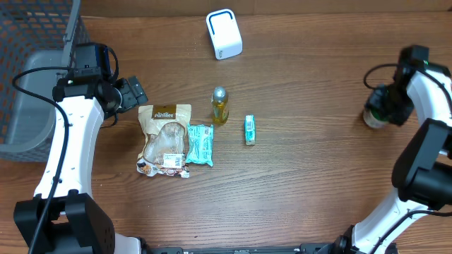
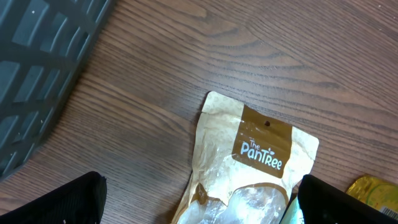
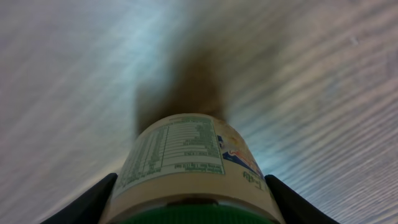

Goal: Scan the item barcode
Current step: 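Swing the jar right and set it down at the table's right edge, then move the open right gripper back over the small Kleenex pack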

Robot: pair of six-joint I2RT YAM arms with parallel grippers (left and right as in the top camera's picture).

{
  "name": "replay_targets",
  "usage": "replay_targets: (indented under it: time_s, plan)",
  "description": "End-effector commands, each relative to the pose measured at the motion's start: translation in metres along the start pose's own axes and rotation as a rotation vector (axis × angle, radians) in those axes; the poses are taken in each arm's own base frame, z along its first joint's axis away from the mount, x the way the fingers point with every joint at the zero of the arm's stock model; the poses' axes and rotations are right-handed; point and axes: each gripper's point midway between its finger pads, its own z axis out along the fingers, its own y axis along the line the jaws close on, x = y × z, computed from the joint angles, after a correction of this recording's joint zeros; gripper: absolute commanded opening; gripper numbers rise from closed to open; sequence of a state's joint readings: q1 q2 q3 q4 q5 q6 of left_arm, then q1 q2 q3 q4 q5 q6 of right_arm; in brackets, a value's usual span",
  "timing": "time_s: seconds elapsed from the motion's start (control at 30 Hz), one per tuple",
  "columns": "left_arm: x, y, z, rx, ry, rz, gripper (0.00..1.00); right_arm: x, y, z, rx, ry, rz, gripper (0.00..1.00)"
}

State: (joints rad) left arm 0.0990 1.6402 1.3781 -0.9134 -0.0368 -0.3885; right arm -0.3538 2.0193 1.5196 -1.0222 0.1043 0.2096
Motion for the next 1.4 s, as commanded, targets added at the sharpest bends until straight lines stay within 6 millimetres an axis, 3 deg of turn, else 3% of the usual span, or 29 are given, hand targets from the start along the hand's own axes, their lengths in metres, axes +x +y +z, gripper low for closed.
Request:
replay_targets:
  time_s: [0.0,0.17,0.3,0.4,0.53,0.57,0.67,0.73,0.9,1.03,1.23,1.37]
  plan:
    - [-0.005,-0.003,-0.007,0.013,-0.021,0.008,1.00,0.009,-0.011,0.012,-0.021,0.023,0.037,0.34]
    - [-0.005,-0.003,-0.007,0.013,-0.021,0.008,0.99,0.014,-0.018,0.022,-0.028,0.035,0.057,1.00]
    - [-0.005,-0.003,-0.007,0.013,-0.021,0.008,1.00,0.008,-0.018,0.018,-0.023,0.018,0.053,1.00]
    - [-0.005,-0.003,-0.007,0.013,-0.021,0.008,0.99,-0.008,-0.018,0.000,-0.023,-0.027,0.054,1.00]
    - [-0.005,-0.003,-0.007,0.014,-0.021,0.008,1.00,-0.043,-0.018,-0.041,-0.027,-0.134,0.062,1.00]
    - [-0.005,-0.003,-0.007,0.014,-0.021,0.008,1.00,-0.059,-0.014,-0.061,-0.046,-0.188,0.064,1.00]
    - [-0.005,-0.003,-0.007,0.013,-0.021,0.008,1.00,-0.072,0.000,-0.083,-0.092,-0.236,0.051,1.00]
    - [-0.005,-0.003,-0.007,0.013,-0.021,0.008,1.00,-0.074,0.018,-0.095,-0.156,-0.244,0.027,1.00]
    - [-0.005,-0.003,-0.007,0.013,-0.021,0.008,1.00,-0.048,0.075,-0.099,-0.294,-0.172,-0.071,1.00]
    - [-0.005,-0.003,-0.007,0.014,-0.021,0.008,1.00,-0.016,0.119,-0.102,-0.322,-0.112,-0.177,1.00]
    - [-0.005,-0.003,-0.007,0.013,-0.021,0.008,1.00,0.052,0.184,-0.105,-0.322,-0.022,-0.370,1.00]
    - [-0.005,-0.003,-0.007,0.013,-0.021,0.008,1.00,0.101,0.216,-0.102,-0.315,0.032,-0.496,1.00]
